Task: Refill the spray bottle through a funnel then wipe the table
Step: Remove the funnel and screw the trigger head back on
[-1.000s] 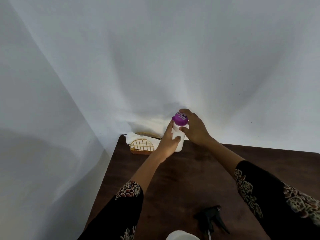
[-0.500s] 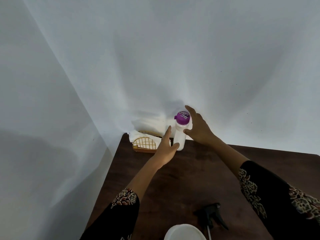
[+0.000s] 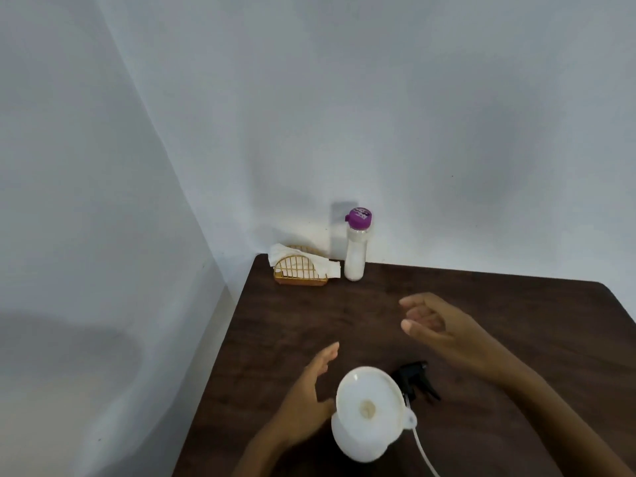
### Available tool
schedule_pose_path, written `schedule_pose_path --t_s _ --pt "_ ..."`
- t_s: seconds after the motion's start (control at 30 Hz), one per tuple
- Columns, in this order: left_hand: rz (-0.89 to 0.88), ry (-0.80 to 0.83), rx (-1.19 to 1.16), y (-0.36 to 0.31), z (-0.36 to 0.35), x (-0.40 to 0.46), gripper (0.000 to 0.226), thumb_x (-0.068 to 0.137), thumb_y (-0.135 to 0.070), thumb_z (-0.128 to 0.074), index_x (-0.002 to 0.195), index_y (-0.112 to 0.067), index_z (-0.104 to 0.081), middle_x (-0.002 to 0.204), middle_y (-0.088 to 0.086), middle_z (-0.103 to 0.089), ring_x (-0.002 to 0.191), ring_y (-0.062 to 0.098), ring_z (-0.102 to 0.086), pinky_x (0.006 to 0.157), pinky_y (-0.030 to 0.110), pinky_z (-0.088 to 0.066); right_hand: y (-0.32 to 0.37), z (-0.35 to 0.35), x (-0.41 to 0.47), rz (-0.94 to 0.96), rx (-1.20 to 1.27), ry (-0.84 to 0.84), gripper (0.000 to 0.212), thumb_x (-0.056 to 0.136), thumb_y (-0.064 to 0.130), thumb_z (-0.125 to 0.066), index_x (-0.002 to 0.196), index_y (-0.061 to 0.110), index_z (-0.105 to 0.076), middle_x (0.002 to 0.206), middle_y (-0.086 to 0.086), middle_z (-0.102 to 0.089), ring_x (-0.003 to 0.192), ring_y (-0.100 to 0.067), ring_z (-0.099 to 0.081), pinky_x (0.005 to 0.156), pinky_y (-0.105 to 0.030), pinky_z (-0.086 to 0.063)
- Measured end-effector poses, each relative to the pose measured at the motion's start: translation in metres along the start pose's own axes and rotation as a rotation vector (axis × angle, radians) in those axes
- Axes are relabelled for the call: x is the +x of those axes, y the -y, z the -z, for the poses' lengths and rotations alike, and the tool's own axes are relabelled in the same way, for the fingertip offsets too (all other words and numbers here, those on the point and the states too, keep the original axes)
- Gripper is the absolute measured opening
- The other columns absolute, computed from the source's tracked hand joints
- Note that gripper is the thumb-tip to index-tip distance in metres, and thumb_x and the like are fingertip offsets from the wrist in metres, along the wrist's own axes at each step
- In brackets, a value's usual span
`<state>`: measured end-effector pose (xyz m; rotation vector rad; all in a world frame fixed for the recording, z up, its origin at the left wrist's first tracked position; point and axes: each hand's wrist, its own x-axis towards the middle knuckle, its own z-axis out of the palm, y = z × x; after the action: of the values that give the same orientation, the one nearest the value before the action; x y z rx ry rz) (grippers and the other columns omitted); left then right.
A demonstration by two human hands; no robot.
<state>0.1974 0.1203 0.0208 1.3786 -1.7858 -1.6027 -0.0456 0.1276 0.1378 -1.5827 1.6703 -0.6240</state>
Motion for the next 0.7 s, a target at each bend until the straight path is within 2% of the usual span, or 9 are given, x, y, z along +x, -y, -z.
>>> schedule_pose_path --t_s 0.07,0.2,0.27,0.43,0.53,0.63,0.7 --pt "-0.018 0.034 -0.004 0.012 -0.013 -0.015 0.079 0.075 -0.025 -0.073 0.133 -0.054 -0.028 0.144 -0.024 -0.034 0.133 0.000 -0.032 0.112 0.028 -0.030 -0.004 -0.014 -0.025 -0.044 0.020 0.042 0.031 0.089 0.040 -0.055 0.120 0.038 -0.049 0.106 0.013 -0.059 0.097 -0.001 -0.059 0.078 -0.014 -0.047" --pt "0.017 0.019 0.025 0.023 -0.038 -0.030 0.065 0.064 -0.045 -0.075 0.117 -0.051 -0.039 0.131 -0.019 -0.047 0.122 0.001 -0.046 0.108 0.032 -0.039 -0.009 -0.045 -0.058 -0.140 0.070 0.122 0.037 0.091 0.046 -0.047 0.128 0.043 -0.039 0.103 0.013 -0.059 0.092 -0.001 -0.060 0.072 -0.012 -0.045" --pt "0.040 -0.002 0.057 0.024 -0.048 -0.030 0.056 0.068 -0.049 -0.072 0.115 -0.048 -0.040 0.131 -0.015 -0.048 0.120 0.006 -0.047 0.107 0.034 -0.040 -0.013 -0.060 -0.067 -0.161 0.095 0.118 0.041 0.093 0.041 -0.047 0.133 0.040 -0.037 0.098 0.010 -0.061 0.085 -0.005 -0.062 0.065 -0.013 -0.043" --pt "0.063 -0.129 0.136 0.029 -0.065 -0.033 0.064 0.078 -0.054 -0.062 0.134 -0.034 -0.038 0.139 -0.013 -0.045 0.122 0.008 -0.046 0.108 0.031 -0.039 -0.021 -0.086 -0.076 -0.143 0.235 -0.039 0.041 0.095 0.017 -0.050 0.136 0.024 -0.046 0.081 -0.005 -0.069 0.057 -0.013 -0.062 0.052 -0.015 -0.044" --pt "0.049 -0.182 0.191 0.028 -0.069 -0.035 0.059 0.085 -0.050 -0.058 0.137 -0.032 -0.036 0.143 -0.012 -0.042 0.126 0.008 -0.044 0.109 0.027 -0.036 -0.018 -0.093 -0.081 -0.110 0.332 -0.164 0.041 0.095 0.014 -0.051 0.132 0.028 -0.047 0.072 -0.001 -0.067 0.052 -0.009 -0.059 0.050 -0.018 -0.047" --pt "0.053 -0.213 0.220 0.028 -0.070 -0.035 0.060 0.086 -0.049 -0.058 0.138 -0.030 -0.036 0.144 -0.013 -0.042 0.128 0.009 -0.044 0.109 0.025 -0.034 -0.015 -0.099 -0.084 -0.074 0.268 -0.257 0.040 0.095 0.016 -0.051 0.131 0.031 -0.048 0.090 0.004 -0.069 0.058 0.000 -0.061 0.054 -0.016 -0.049" --pt "0.061 -0.212 0.205 0.029 -0.071 -0.035 0.061 0.085 -0.048 -0.059 0.138 -0.029 -0.036 0.143 -0.011 -0.043 0.127 0.008 -0.045 0.108 0.024 -0.035 -0.013 -0.102 -0.085 -0.061 0.225 -0.258 0.039 0.094 0.015 -0.052 0.131 0.030 -0.048 0.092 0.005 -0.069 0.061 0.003 -0.062 0.058 -0.015 -0.051"
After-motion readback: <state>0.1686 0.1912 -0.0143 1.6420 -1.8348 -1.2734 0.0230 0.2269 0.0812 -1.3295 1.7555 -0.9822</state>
